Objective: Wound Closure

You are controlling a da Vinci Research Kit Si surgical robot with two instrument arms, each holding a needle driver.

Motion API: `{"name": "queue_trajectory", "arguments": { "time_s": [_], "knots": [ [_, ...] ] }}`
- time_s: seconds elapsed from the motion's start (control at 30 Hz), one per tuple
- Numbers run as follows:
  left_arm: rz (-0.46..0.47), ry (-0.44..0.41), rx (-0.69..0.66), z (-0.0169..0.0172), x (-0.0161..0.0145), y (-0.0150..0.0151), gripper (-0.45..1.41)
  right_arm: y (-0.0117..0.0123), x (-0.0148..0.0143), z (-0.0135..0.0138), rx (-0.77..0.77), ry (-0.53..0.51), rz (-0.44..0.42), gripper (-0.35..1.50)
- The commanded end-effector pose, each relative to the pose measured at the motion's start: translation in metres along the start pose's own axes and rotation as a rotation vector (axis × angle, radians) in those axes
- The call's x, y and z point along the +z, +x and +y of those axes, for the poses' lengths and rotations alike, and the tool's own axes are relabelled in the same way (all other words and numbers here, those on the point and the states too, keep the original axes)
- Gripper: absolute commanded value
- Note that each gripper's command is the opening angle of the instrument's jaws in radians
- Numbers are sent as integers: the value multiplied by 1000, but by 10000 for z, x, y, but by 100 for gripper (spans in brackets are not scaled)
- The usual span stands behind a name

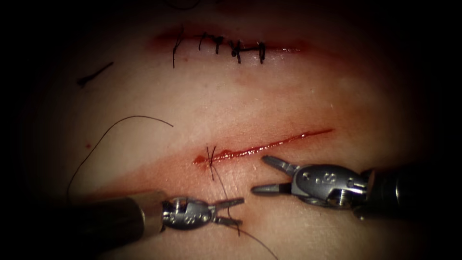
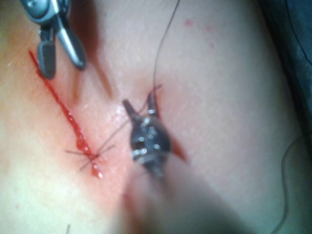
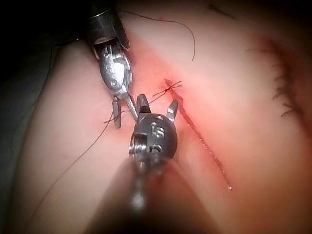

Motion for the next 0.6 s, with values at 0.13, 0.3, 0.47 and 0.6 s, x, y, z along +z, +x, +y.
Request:
{"name": "queue_trajectory", "arguments": {
  "time_s": [0.13, 0.3, 0.47, 0.6],
  "knots": [
    [-5, 8, -3, -2, 4, 1, -13, -5, 6, -6, 2, 4, 0, 148],
    [-7, 70, -13, -7, -11, 6, -45, -7, 8, -3, 2, 3, -1, 148],
    [18, 102, -37, -12, -48, 18, -45, -12, 19, 10, -14, 58, 68, 146],
    [31, 111, -50, -17, -67, 22, -45, -21, 34, 15, -121, 79, 98, 146]
  ]
}}
